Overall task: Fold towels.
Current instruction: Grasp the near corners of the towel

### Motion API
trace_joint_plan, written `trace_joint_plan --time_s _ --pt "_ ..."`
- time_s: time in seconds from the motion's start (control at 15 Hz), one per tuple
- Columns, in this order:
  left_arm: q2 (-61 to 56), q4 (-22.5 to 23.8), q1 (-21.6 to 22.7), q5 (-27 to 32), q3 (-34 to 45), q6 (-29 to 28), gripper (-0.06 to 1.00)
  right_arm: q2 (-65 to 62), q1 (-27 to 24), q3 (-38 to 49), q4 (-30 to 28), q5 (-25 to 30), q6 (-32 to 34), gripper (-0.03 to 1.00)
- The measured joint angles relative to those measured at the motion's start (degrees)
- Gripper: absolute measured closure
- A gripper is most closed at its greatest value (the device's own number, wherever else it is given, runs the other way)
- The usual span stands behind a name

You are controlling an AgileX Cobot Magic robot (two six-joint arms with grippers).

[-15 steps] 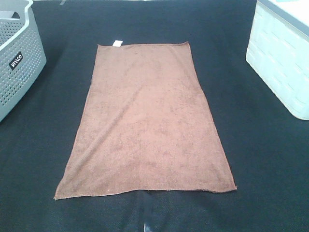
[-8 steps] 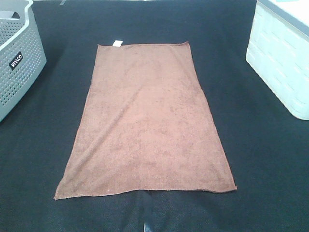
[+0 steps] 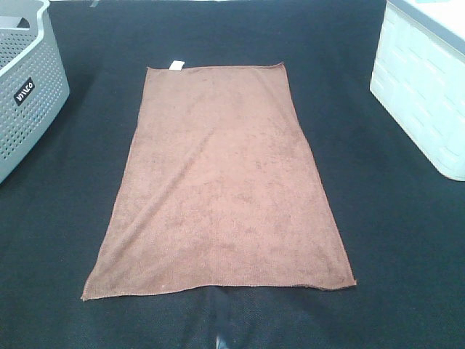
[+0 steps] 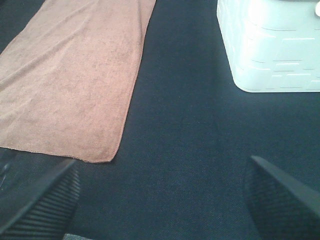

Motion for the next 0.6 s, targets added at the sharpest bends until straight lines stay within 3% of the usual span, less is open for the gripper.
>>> trace_joint_plan --time_s 0.6 --pt "0.0 0.0 0.0 0.0 0.0 0.0 0.17 0.0 0.0 0.0 0.0 0.0 0.0 0.13"
